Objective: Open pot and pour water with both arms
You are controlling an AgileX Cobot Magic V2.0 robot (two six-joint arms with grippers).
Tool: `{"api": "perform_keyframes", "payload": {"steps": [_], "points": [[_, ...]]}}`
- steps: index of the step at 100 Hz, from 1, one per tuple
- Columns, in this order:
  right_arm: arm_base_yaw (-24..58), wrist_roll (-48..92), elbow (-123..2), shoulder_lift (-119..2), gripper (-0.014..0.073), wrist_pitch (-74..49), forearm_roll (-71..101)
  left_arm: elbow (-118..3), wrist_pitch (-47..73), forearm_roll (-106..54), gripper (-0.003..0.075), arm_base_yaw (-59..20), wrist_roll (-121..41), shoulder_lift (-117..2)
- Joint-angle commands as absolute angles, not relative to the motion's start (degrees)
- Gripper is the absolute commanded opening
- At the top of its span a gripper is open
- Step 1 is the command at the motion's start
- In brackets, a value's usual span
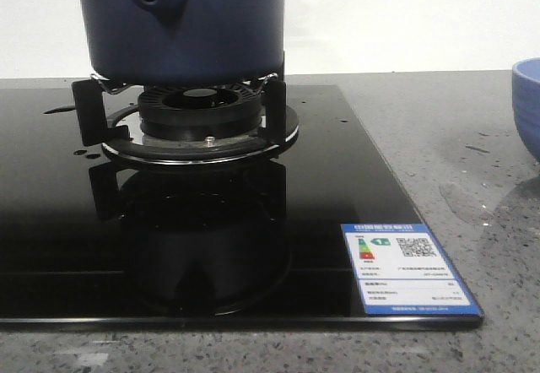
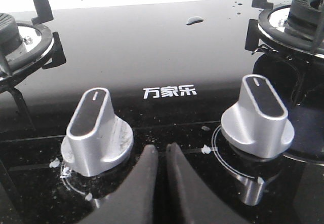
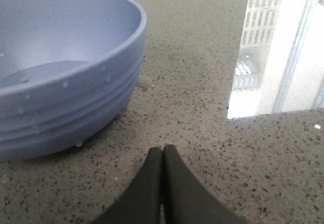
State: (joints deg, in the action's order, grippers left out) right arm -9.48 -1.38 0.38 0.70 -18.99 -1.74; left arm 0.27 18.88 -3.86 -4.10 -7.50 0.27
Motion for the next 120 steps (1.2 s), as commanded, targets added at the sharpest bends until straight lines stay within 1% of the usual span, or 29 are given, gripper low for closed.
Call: {"api": "perform_keyframes", "payload": {"steps": [1, 72, 79, 83, 98, 107, 114, 120], "points": [[-9.8, -1.3, 1.9, 1.5, -0.0063, -18.0, -1.3, 1.8, 16.3, -4.6, -0.0020, -4.1, -7.0, 1.8], [-9.8, -1.3, 1.9, 1.5, -0.0063, -17.3, -3.0, 1.8, 16.2, -3.3, -0.0020, -4.1, -7.3, 1.8], [-9.8, -1.3, 1.9, 1.5, -0.0063, -13.7, -6.0, 1.8, 15.3, -3.3, -0.0020, -4.1, -7.3, 1.8], [-9.8, -1.3, 1.9, 1.5, -0.0063, -9.6, -6.3, 1.8, 14.4, -3.3, -0.0020, -4.1, -7.3, 1.8], [-9.8, -1.3, 1.9, 1.5, -0.0063, 7.2, 0.8, 1.8, 8.0, -9.4, -0.0020, -4.1, -7.3, 1.8], [-9.8, -1.4, 1.9, 1.5, -0.0063, 12.9, 2.4, 1.8, 2.1, -12.8, -0.0020, -4.1, -7.3, 1.8], [-9.8, -2.3, 1.9, 1.5, -0.0063, 15.4, 6.5, 1.8, -2.6, -23.0, -0.0020, -4.1, -6.8, 1.8], [-9.8, -2.3, 1.9, 1.5, -0.0063, 16.7, 10.5, 1.8, -5.9, -35.7, -0.0020, -4.1, -6.8, 1.8]]}}
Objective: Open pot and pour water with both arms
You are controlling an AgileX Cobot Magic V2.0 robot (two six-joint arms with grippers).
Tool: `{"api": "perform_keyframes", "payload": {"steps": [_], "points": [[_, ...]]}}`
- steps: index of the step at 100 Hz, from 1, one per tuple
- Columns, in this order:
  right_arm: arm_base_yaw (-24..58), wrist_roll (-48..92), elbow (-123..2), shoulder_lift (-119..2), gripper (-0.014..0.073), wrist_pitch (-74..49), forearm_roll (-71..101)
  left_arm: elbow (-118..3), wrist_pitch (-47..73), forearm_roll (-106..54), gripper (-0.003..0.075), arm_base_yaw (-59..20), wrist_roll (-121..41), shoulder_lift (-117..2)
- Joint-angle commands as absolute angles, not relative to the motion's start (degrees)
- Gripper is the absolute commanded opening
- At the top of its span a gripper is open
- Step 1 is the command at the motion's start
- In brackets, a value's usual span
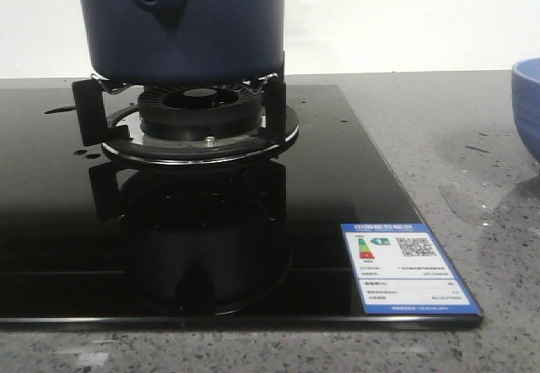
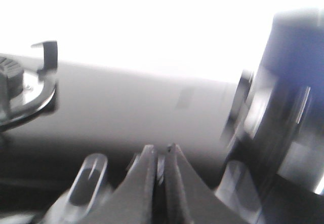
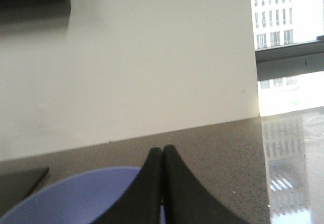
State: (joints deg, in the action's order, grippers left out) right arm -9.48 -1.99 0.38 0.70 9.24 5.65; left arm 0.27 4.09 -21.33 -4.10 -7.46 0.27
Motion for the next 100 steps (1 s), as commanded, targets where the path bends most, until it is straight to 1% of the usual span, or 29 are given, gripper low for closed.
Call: {"api": "perform_keyframes", "payload": {"steps": [1, 13, 23, 34, 51, 67, 79, 85, 91, 100], "points": [[-9.8, -2.3, 1.9, 1.5, -0.0063, 16.9, 10.9, 1.8, -6.2, -37.0, -0.0020, -4.1, -6.8, 1.8], [-9.8, -2.3, 1.5, 1.5, -0.0063, 15.5, 18.4, 1.7, -9.0, -57.2, -0.0020, -4.1, -6.8, 1.8], [-9.8, -2.3, 0.5, 1.5, -0.0062, 11.9, 19.0, 1.7, -9.5, -64.0, -0.0020, -4.1, -6.8, 1.8], [-9.7, -2.3, -2.5, 1.5, -0.0062, 9.4, 19.1, 0.2, -7.6, -63.3, -0.0020, -4.4, -7.0, 1.8], [-9.1, -2.2, -11.5, -3.0, -0.0062, -5.4, 18.0, -6.4, 3.7, -54.4, -0.0020, -4.6, -7.0, -1.6], [-9.1, -2.2, -20.8, -12.7, -0.0062, -17.2, 15.6, -15.1, 14.0, -45.2, -0.0020, -4.6, -7.6, -10.8], [-8.8, -2.2, -25.7, -19.2, -0.0062, -24.3, 15.5, -21.7, 19.8, -43.9, -0.0020, -4.6, -11.5, -18.4], [-7.9, -2.2, -27.1, -20.7, -0.0062, -25.2, 16.3, -23.8, 20.6, -43.9, -0.0020, -5.5, -17.6, -20.8], [-7.2, -2.2, -27.7, -21.3, -0.0062, -25.3, 17.4, -24.6, 18.6, -43.9, -0.0020, -6.9, -21.5, -21.5], [-6.9, -2.2, -28.5, -22.0, -0.0062, -26.3, 19.3, -24.4, 16.7, -44.3, -0.0020, -8.5, -21.9, -21.6]]}}
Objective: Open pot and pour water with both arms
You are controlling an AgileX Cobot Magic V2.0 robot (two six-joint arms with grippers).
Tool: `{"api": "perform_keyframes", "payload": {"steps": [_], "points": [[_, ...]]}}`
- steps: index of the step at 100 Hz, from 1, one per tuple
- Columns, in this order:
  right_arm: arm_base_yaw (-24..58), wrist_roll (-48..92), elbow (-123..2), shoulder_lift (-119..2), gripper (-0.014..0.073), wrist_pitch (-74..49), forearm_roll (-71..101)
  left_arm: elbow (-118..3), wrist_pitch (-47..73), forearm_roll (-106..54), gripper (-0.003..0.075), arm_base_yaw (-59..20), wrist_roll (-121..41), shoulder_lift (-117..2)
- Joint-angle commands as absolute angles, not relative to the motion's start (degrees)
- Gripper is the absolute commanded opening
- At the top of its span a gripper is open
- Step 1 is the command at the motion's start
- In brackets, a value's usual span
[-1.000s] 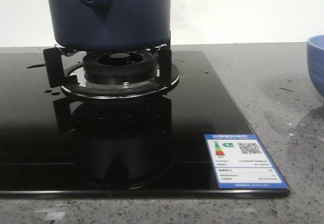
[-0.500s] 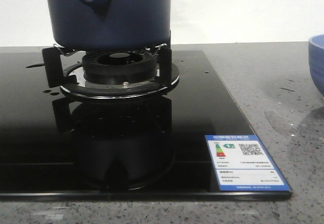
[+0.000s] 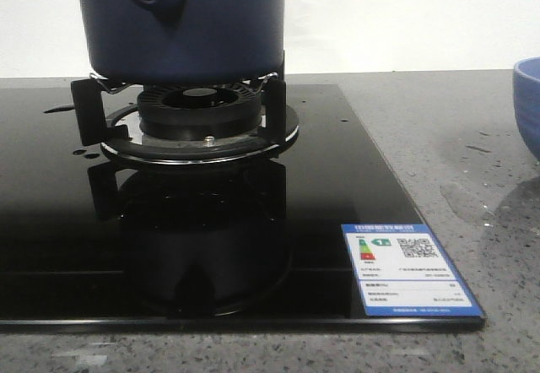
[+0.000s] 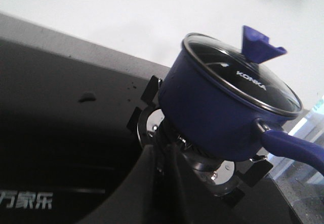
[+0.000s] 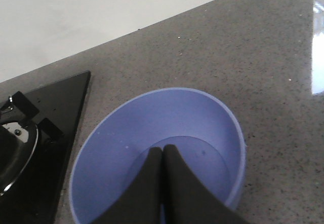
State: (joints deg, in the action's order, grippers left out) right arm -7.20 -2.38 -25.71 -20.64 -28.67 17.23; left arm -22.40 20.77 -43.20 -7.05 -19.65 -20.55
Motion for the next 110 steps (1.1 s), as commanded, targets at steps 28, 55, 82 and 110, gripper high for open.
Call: {"api": "perform_keyframes", "payload": {"steps": [28, 55, 82, 110], "points": [[-6.9, -2.2, -34.5, -29.8, -0.0062, -43.6, 22.2, -32.7, 28.9, -50.4, -0.0020, -11.2, -27.7, -32.4], [-6.9, 17.4, -43.8, -39.4, -0.0069, -57.7, 41.8, -49.6, 56.5, -80.6, -0.0019, -14.1, -61.6, -52.6], [-6.9, 42.3, -45.5, -39.8, -0.0069, -59.0, 55.4, -55.6, 69.5, -92.0, -0.0020, -14.1, -84.1, -63.7], [-5.6, 49.6, -45.6, -38.5, -0.0029, -53.2, 55.4, -57.4, 66.7, -91.9, 0.0084, -14.1, -99.5, -65.5]]}}
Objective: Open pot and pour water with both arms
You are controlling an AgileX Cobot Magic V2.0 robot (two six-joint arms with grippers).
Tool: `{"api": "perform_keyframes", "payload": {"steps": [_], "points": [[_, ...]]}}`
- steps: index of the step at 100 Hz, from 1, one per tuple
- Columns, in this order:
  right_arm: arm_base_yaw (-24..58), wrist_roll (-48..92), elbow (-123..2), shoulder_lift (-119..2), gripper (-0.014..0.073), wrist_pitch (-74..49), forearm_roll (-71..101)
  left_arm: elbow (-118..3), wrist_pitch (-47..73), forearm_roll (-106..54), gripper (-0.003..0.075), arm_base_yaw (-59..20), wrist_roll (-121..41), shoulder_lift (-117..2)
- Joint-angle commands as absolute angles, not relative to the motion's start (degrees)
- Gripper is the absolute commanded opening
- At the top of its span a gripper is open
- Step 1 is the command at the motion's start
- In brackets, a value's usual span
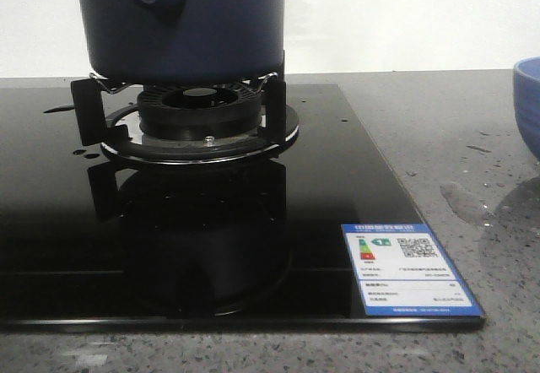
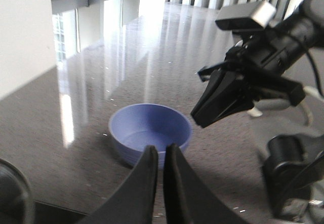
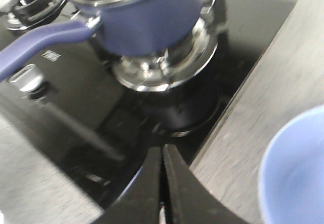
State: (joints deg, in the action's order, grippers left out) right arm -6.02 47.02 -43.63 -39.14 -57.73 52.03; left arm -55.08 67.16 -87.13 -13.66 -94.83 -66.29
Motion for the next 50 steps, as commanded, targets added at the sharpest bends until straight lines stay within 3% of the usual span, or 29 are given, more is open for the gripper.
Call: {"api": "perform_keyframes", "payload": {"steps": [1, 11, 19, 26, 35, 50], "points": [[-5.5, 49.6, -45.6, -38.3, -0.0024, -53.0, 55.4, -57.5, 66.5, -91.9, 0.0094, -14.1, -99.6, -65.5], [-5.5, 49.6, -45.6, -38.2, 0.0099, -50.4, 55.4, -57.8, 62.7, -91.9, 0.0279, -14.1, -100.6, -65.5], [-5.5, 49.6, -45.6, -38.2, 0.0272, -49.7, 55.4, -57.8, 57.9, -92.0, 0.0447, -14.1, -100.6, -65.5], [-5.5, 49.6, -45.6, -38.2, 0.0423, -49.3, 55.4, -57.8, 53.2, -92.6, 0.0537, -14.1, -100.6, -65.5], [-5.5, 49.6, -45.6, -38.2, 0.0534, -49.2, 55.4, -57.8, 46.9, -94.6, 0.0557, -14.1, -100.6, -65.6], [-5.5, 49.6, -45.6, -38.2, 0.0545, -48.7, 55.4, -57.8, 40.9, -96.4, 0.0557, -14.1, -101.2, -68.4]]}}
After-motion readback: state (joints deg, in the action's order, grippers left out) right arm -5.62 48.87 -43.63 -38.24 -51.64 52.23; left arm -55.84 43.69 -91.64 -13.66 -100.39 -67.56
